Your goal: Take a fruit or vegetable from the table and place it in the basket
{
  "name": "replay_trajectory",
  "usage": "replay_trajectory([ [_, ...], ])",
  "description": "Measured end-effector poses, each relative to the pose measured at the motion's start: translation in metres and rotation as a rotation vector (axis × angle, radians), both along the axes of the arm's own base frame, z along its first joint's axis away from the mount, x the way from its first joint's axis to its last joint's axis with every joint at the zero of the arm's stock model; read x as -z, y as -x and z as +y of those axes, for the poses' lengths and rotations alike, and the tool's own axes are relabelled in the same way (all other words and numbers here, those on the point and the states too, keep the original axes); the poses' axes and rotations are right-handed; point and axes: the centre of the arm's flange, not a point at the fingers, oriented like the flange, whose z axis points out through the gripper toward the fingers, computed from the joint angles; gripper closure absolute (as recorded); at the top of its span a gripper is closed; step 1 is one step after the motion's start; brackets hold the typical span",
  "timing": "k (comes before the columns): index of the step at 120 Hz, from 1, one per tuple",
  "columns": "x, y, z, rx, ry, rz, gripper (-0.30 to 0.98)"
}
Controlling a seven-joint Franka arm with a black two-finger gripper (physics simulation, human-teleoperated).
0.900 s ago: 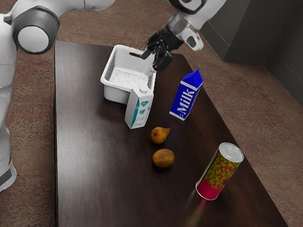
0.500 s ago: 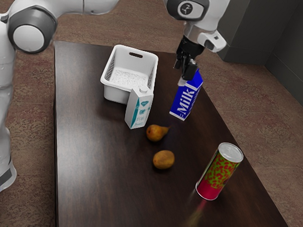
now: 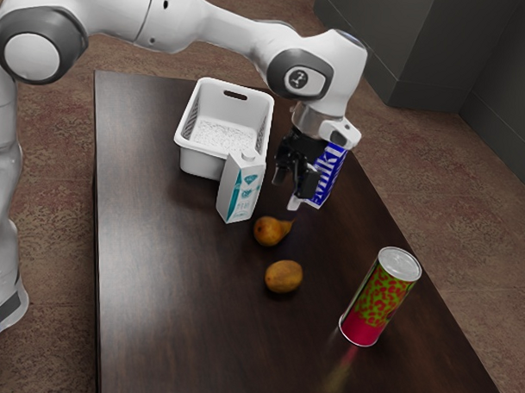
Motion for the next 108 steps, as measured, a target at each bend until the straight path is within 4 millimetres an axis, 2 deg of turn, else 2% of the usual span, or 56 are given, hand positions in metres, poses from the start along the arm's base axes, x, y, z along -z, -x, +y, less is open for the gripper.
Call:
replay_trajectory([
  [19,0.011,-0.002,0.013,-0.075,0.002,0.010,0.00],
  [38,0.028,-0.008,0.007,-0.105,-0.003,0.033,0.00],
  [49,0.048,-0.006,0.006,-0.122,-0.010,0.060,0.00],
  [70,0.058,-0.009,0.004,-0.143,-0.018,0.060,0.00],
  [96,0.085,-0.009,0.002,-0.169,-0.023,0.091,0.00],
  [108,0.090,-0.008,0.001,-0.180,-0.024,0.093,0.00],
])
